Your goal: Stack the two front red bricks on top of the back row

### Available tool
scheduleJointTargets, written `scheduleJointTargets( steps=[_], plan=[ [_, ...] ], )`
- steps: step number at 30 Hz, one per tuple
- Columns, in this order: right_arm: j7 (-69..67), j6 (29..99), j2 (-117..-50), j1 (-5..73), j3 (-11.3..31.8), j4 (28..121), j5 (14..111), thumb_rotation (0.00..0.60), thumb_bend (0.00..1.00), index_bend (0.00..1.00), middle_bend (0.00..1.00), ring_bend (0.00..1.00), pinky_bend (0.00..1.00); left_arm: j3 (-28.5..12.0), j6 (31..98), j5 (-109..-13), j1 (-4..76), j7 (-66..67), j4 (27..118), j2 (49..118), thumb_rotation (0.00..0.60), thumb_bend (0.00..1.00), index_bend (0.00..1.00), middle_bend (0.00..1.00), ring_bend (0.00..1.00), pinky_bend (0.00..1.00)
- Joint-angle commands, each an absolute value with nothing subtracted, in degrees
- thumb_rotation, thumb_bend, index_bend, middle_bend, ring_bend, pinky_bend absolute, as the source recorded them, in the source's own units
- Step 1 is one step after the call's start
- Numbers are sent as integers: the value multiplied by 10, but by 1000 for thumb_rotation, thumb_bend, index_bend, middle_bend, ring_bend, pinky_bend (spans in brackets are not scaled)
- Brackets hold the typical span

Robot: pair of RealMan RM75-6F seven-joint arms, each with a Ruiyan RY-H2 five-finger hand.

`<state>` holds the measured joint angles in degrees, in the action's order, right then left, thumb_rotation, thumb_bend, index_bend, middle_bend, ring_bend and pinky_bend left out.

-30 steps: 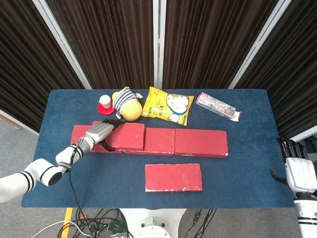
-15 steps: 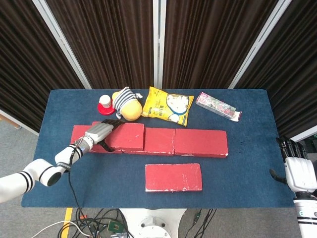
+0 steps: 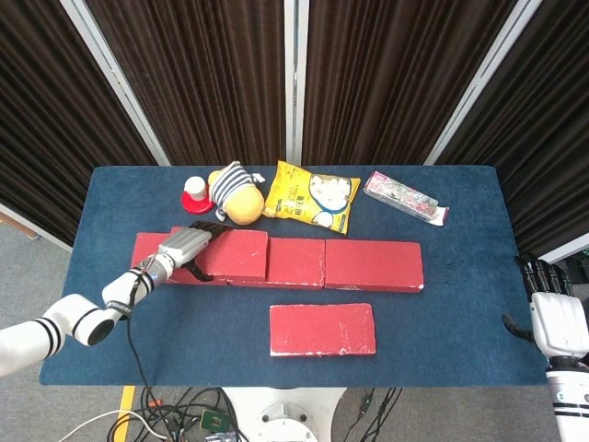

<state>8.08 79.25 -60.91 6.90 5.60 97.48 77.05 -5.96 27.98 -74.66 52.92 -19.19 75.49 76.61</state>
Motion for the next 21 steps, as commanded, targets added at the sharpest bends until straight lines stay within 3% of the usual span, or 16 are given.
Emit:
scheduleJointTargets(
  steps=[1, 21],
  plan=[
    [80, 792, -610, 69, 56, 974, 770, 600, 159, 0, 0, 0, 0, -60, 282, -746, 529, -192, 755, 766, 600, 126, 31, 94, 0, 0],
    [71, 798, -614, 66, 58, 966, 769, 600, 161, 0, 0, 0, 0, -66, 307, -743, 522, -182, 767, 760, 600, 125, 30, 0, 0, 0]
  ],
)
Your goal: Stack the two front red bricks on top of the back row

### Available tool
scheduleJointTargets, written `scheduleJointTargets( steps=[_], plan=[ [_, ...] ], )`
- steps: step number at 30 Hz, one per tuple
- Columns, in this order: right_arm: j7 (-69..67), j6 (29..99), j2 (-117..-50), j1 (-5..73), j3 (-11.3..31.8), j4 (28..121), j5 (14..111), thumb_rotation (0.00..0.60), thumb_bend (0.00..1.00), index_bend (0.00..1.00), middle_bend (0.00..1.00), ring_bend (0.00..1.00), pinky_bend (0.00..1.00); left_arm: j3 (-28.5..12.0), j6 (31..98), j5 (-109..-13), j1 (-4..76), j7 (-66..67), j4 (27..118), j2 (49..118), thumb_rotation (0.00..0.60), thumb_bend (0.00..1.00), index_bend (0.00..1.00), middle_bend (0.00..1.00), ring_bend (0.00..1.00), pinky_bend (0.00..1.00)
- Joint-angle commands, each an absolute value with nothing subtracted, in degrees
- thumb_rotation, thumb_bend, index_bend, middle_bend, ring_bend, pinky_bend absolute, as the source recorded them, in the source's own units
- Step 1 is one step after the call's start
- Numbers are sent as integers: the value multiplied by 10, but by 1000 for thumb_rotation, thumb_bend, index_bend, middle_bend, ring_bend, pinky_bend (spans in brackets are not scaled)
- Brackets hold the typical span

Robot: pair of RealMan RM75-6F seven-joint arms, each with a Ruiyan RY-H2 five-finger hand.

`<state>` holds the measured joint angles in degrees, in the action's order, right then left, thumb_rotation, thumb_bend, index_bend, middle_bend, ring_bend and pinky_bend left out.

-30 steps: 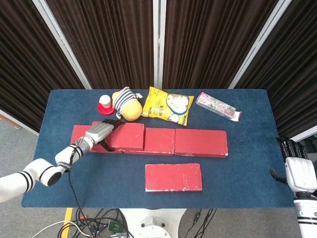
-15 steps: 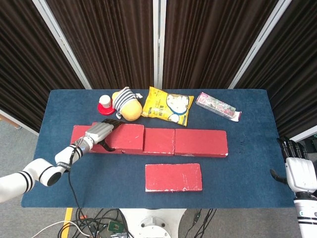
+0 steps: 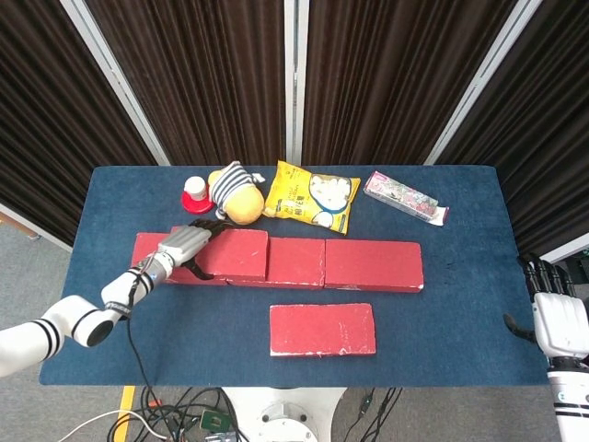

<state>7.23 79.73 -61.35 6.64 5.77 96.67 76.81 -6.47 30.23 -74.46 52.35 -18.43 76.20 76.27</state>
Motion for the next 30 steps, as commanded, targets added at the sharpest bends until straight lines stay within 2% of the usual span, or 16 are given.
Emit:
scheduleJointTargets(
  steps=[1, 11, 15, 25, 30],
  plan=[
    [70, 798, -613, 66, 58, 966, 770, 600, 161, 0, 0, 0, 0, -67, 308, -742, 521, -181, 771, 757, 600, 125, 31, 0, 0, 0],
    [59, 802, -612, 63, 55, 964, 780, 600, 160, 0, 0, 0, 0, -68, 323, -731, 513, -164, 813, 728, 600, 125, 31, 0, 0, 0],
    [58, 805, -607, 62, 53, 965, 790, 600, 159, 0, 0, 0, 0, -72, 357, -724, 497, -146, 843, 702, 600, 125, 31, 0, 0, 0],
    [39, 824, -552, 61, 43, 1009, 852, 600, 140, 0, 0, 0, 0, -44, 588, -639, 359, 17, 987, 626, 600, 125, 32, 0, 0, 0],
    [44, 816, -541, 73, 36, 1033, 888, 600, 89, 0, 0, 0, 0, -21, 685, -642, 292, 65, 1035, 609, 600, 117, 31, 0, 0, 0]
  ],
)
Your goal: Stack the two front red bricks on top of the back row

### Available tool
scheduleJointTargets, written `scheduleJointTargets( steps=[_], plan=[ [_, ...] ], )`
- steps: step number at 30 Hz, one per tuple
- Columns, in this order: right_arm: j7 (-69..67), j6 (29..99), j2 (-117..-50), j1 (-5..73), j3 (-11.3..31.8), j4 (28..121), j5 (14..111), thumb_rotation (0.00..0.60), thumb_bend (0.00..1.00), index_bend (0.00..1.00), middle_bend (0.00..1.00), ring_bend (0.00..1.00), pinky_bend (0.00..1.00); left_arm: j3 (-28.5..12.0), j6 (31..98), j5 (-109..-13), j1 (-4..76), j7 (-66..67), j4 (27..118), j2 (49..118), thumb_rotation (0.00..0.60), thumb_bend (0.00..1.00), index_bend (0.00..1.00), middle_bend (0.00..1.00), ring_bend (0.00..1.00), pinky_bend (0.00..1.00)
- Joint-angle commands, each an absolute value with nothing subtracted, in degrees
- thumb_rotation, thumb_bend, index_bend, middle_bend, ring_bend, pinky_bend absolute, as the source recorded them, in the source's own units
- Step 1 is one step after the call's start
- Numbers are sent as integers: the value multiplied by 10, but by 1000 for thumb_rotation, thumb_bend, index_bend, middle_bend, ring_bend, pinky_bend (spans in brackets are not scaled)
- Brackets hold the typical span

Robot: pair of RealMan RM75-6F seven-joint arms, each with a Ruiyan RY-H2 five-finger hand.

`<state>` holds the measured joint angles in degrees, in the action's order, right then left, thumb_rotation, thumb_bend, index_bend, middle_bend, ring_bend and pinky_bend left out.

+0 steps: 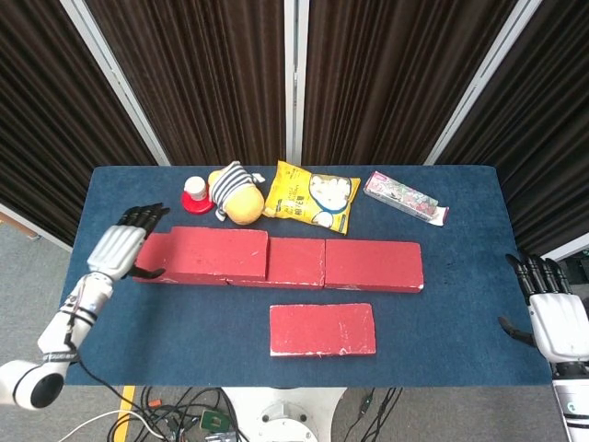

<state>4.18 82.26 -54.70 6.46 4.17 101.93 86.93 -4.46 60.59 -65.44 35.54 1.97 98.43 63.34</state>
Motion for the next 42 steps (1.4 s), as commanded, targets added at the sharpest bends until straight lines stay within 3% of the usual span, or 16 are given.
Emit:
scheduleJointTargets(
  steps=[1, 6, 11, 19, 29, 42],
  plan=[
    [45, 808, -542, 78, 33, 1039, 897, 600, 75, 0, 0, 0, 0, -15, 705, -647, 278, 73, 1041, 610, 600, 115, 32, 0, 0, 0],
    [66, 770, -548, 102, 23, 1058, 925, 600, 1, 0, 0, 0, 0, 10, 780, -695, 225, 99, 1047, 622, 600, 114, 32, 0, 0, 0],
    [108, 723, -566, 133, 17, 1090, 945, 600, 0, 0, 0, 0, 0, 36, 830, -746, 178, 113, 1055, 631, 600, 97, 32, 0, 0, 0],
    [202, 638, -640, 177, 11, 1126, 926, 600, 0, 0, 0, 0, 0, 59, 833, -787, 142, 91, 1069, 626, 600, 92, 32, 0, 0, 0],
    [312, 556, -735, 234, 32, 1110, 825, 600, 0, 0, 0, 0, 0, 43, 880, -805, 99, 95, 1022, 656, 600, 92, 31, 0, 0, 0],
    [379, 508, -817, 300, 36, 1090, 714, 600, 0, 0, 0, 0, 0, 33, 862, -805, 76, 53, 992, 644, 600, 93, 31, 0, 0, 0]
  ],
)
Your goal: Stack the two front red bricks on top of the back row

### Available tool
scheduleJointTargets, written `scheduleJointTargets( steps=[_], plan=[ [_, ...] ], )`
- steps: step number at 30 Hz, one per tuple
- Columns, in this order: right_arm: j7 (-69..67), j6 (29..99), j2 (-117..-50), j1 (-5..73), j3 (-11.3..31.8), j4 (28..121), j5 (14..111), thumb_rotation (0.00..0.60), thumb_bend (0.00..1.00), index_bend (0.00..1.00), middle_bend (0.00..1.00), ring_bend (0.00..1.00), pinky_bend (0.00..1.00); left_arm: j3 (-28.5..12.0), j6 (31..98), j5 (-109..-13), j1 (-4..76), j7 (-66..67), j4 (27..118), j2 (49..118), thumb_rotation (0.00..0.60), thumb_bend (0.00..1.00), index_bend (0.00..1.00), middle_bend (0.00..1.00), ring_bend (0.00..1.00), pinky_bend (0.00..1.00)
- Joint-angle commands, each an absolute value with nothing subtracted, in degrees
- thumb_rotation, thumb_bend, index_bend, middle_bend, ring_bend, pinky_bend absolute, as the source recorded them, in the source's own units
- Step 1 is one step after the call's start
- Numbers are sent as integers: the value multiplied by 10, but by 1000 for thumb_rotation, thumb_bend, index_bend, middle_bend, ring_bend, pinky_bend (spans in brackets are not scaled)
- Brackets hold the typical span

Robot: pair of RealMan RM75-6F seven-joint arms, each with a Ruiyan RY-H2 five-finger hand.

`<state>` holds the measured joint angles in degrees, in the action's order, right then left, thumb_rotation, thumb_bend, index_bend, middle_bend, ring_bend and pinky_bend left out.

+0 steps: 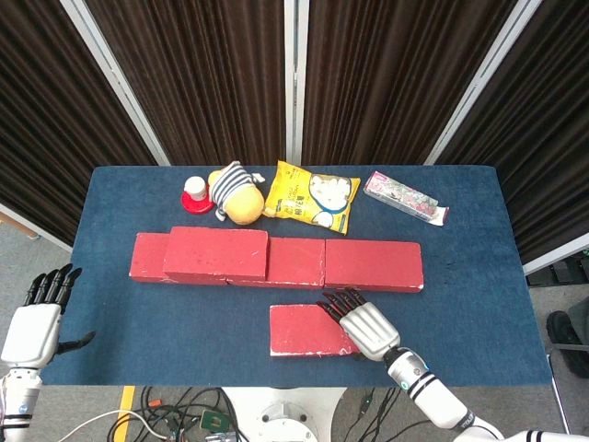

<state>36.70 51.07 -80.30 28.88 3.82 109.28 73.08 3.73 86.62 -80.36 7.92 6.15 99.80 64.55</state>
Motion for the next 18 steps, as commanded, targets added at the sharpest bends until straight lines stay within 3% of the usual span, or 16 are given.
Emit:
scheduleJointTargets(
  steps=[1, 18],
  plan=[
    [382, 508, -820, 302, 35, 1090, 709, 600, 0, 0, 0, 0, 0, 32, 861, -805, 75, 51, 989, 645, 600, 93, 31, 0, 0, 0],
    [396, 513, -869, 347, 24, 1067, 631, 600, 0, 0, 0, 0, 0, 15, 830, -787, 66, 55, 957, 652, 600, 92, 31, 0, 0, 0]
  ],
)
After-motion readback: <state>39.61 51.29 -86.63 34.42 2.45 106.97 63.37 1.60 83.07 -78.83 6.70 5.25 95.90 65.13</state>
